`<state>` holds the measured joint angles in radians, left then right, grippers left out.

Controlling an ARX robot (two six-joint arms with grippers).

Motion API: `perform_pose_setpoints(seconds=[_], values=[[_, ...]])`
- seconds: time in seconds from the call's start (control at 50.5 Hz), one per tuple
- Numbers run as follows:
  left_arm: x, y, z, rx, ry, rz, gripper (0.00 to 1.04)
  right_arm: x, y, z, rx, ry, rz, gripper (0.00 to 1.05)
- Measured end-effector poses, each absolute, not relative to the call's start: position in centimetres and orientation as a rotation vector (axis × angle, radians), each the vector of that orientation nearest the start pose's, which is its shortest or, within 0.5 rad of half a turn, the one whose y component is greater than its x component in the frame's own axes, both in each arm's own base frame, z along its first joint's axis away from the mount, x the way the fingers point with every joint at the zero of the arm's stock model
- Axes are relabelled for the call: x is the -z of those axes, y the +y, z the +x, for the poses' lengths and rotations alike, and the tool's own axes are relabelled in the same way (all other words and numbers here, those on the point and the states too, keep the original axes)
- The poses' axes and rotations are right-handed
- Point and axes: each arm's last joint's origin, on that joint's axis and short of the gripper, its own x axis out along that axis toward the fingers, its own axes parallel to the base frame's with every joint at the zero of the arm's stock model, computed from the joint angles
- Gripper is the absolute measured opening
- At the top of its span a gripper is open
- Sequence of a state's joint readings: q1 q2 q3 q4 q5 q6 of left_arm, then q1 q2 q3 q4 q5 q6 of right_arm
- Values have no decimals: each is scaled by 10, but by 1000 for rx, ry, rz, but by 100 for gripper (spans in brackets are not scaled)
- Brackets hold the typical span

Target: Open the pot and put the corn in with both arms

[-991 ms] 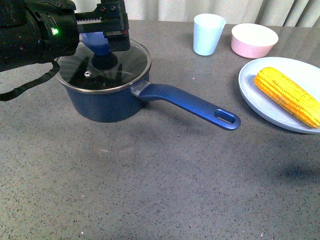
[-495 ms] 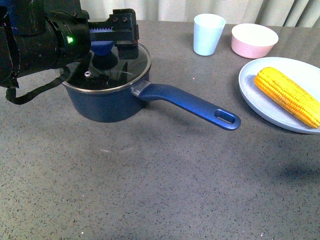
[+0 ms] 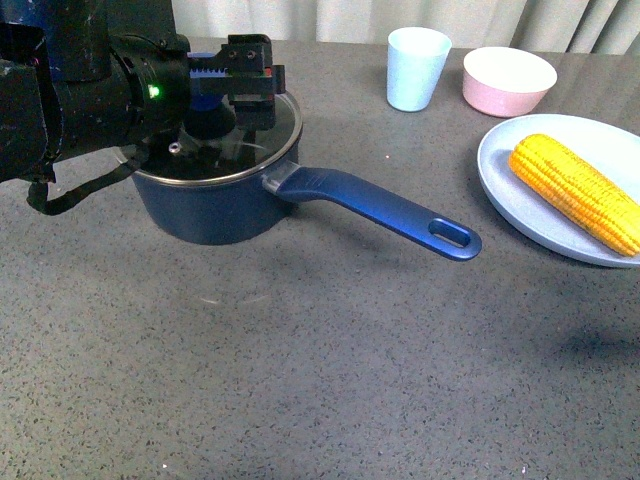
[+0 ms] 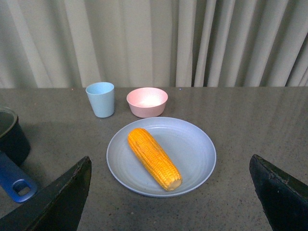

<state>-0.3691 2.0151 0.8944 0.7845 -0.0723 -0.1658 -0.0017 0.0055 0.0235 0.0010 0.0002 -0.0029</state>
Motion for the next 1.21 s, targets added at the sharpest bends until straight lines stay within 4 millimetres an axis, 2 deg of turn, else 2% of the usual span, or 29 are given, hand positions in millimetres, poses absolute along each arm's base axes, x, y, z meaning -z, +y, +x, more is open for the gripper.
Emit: perform_pose_setpoints(seconds=[0.099, 0.158, 0.495, 0.733, 0.852, 0.951, 1.209], values=[[-115, -137, 360, 258, 358, -88, 64, -171, 0, 97, 2, -19, -3, 96], [-115, -138, 361, 255, 357, -88, 59, -171, 0, 97, 2, -19, -3, 96], [-121, -137, 360, 240, 364, -86, 58, -171, 0, 97, 2, -19, -3, 96], [-151, -126, 351, 221, 298, -119, 58, -171, 0, 97, 2, -19, -3, 96], [-168, -108, 346, 182, 248, -138, 58, -171, 0, 97, 2, -19, -3, 96], [-174, -88, 343, 135, 224, -145, 58, -171, 0, 97, 2, -19, -3, 96], [-161, -16, 336, -88, 189, -181, 58, -171, 0, 97, 2, -19, -3, 96]])
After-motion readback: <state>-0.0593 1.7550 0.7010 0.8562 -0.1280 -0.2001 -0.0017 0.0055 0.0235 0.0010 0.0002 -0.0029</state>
